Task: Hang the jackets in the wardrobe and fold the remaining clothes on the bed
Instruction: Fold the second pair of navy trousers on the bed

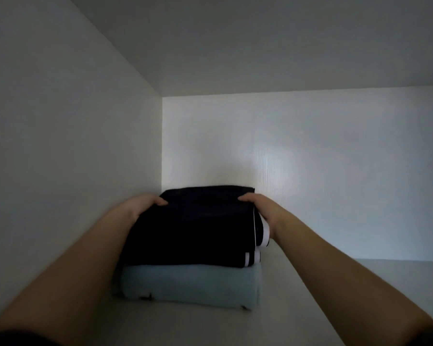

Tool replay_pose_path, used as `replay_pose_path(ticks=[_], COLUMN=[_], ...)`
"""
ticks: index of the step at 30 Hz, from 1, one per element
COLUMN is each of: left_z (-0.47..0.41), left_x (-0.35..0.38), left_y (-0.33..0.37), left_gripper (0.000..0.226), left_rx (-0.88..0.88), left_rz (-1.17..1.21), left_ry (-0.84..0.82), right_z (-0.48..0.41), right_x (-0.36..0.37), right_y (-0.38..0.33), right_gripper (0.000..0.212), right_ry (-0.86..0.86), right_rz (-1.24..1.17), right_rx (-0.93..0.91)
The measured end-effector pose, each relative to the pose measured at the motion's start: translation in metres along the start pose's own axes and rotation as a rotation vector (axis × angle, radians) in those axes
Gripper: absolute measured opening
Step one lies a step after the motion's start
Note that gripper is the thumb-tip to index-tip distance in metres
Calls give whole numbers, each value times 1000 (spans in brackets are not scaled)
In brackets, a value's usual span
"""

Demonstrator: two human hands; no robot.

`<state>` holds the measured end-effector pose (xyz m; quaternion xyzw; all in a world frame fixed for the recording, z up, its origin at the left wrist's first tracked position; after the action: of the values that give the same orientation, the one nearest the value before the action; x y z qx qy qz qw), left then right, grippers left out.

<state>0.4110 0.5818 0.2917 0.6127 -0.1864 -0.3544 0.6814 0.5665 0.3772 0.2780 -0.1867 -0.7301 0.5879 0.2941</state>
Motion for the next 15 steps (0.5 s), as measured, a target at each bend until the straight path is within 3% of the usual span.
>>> replay_pose_path(ticks=[4,9,11,14,15], left_z=[-6,-25,-28,-25,-27], left_x=[-4,-2,-5,-17,-19], left_y=[23,0,11,40,43], left_gripper=[22,20,11,46,47], left_rx=[59,-11,58,235,260], left_rz=[112,-199,-243,-227,-262], left_ry=[19,112,171,323,358], right_z=[-12,-19,-24,-32,-34], right_x=[5,-10,-13,-10,-7], right_y=[-29,6,2,-15,-18], right_gripper=[14,19,16,20,19], right_ry=[8,79,84,72,70], right_rz=[-84,145,157,124,133], right_rx=[-104,-2,-16,-114,-136])
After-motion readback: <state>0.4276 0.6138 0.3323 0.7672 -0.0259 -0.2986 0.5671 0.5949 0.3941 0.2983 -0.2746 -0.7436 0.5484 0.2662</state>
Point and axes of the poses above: each hand's wrist, its own z-axis away from the middle knuckle, its own x-axis out of the palm, y = z × x, the point moved 9 cm from there along -z, towards the middle knuckle, and after that the axes turned 9 degrees about -x, right-handed, at the moved point
